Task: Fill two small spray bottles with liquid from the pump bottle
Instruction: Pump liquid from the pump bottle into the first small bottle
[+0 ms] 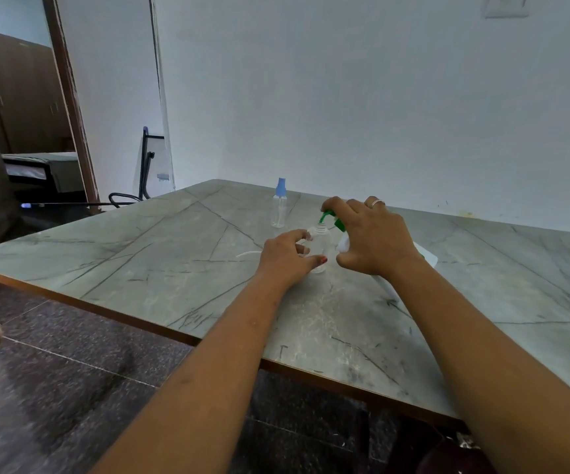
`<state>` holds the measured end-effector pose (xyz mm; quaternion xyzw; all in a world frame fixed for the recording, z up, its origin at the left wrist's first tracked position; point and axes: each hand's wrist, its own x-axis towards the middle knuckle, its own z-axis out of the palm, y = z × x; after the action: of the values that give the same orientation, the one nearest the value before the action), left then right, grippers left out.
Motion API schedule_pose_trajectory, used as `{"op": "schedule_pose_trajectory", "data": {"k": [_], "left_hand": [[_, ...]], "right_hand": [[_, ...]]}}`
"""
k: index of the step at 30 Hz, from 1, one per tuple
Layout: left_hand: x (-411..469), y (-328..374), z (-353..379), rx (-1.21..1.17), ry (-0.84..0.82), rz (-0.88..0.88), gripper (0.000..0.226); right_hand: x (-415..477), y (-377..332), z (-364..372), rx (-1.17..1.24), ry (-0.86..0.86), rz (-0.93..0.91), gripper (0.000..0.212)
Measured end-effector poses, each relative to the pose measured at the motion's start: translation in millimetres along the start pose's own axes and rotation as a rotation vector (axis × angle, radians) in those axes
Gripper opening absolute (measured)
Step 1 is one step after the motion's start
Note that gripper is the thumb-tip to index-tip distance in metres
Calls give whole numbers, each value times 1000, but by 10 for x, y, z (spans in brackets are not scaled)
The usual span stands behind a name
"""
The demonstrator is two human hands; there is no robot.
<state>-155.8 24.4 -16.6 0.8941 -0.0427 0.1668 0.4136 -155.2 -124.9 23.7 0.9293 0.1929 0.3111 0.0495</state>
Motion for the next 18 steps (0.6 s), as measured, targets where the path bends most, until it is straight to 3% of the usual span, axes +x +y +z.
{"op": "schedule_pose_trajectory", "data": {"k": [7, 12, 18], "left_hand": [[3, -6, -6, -22, -6, -8, 55], [0, 8, -10, -33, -16, 1, 58], [10, -2, 0, -35, -12, -3, 56]], "right_hand": [[-3, -9, -3, 9, -12, -4, 76], [13, 7, -2, 28, 4, 8, 66], [-14, 27, -3, 21, -9, 2, 76]]}}
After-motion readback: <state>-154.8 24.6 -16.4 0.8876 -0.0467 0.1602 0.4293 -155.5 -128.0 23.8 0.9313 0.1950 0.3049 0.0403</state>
